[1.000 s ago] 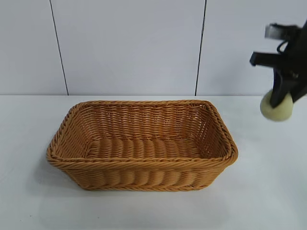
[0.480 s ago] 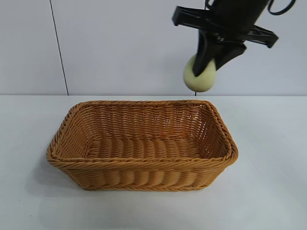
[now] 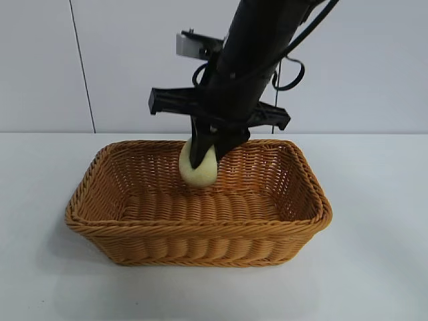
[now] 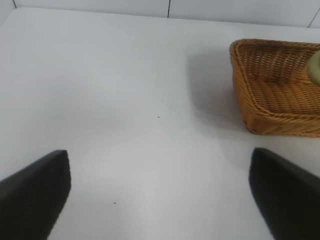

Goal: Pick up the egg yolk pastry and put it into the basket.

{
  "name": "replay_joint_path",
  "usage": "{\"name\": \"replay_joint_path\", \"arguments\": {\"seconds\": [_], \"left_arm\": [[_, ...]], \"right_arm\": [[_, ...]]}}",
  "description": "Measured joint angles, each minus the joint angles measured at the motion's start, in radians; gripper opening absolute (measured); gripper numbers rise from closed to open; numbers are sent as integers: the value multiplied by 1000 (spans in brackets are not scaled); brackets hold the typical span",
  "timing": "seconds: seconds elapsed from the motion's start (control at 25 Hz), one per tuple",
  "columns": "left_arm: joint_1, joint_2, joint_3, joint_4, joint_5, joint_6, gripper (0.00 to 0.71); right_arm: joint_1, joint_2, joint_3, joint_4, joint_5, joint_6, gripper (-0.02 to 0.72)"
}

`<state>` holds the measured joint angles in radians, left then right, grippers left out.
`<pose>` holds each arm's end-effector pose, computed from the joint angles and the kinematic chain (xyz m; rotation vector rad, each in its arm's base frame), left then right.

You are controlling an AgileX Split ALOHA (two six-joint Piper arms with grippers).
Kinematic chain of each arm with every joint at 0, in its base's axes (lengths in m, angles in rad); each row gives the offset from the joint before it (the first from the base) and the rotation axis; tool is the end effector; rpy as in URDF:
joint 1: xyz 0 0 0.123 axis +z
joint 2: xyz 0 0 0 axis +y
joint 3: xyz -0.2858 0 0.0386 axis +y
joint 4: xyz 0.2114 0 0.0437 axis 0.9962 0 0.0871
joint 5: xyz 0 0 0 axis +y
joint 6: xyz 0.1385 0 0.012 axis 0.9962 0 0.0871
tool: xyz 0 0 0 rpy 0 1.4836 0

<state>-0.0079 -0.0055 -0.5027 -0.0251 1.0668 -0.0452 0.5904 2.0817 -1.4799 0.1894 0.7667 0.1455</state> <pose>0.0012 -0.0031 0.2379 -0.0367 2.0422 -0.0632 0.3328 0.2449 0.1380 -0.4735 2.8662 0.3574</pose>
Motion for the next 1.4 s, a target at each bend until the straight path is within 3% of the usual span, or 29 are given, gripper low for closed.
{"name": "replay_joint_path", "arguments": {"seconds": [0.08, 0.16, 0.32, 0.44, 0.56, 0.72, 1.12, 1.4], "left_arm": [[0, 0, 0, 0, 0, 0, 695], [0, 0, 0, 0, 0, 0, 695], [0, 0, 0, 0, 0, 0, 695], [0, 0, 0, 0, 0, 0, 695], [0, 0, 0, 0, 0, 0, 695], [0, 0, 0, 0, 0, 0, 695], [0, 0, 0, 0, 0, 0, 695], [0, 0, 0, 0, 1, 0, 695]], "right_arm": [[0, 0, -24, -11, 44, -3, 615], [0, 0, -66, -33, 118, -3, 664], [0, 0, -202, -118, 287, 6, 689], [-6, 0, -287, -202, 361, 29, 691], [-51, 0, -322, -238, 403, 35, 694], [-179, 0, -324, -249, 442, 24, 695], [-540, 0, -324, -235, 442, -23, 695], [-580, -12, -304, -143, 443, -58, 695]]}}
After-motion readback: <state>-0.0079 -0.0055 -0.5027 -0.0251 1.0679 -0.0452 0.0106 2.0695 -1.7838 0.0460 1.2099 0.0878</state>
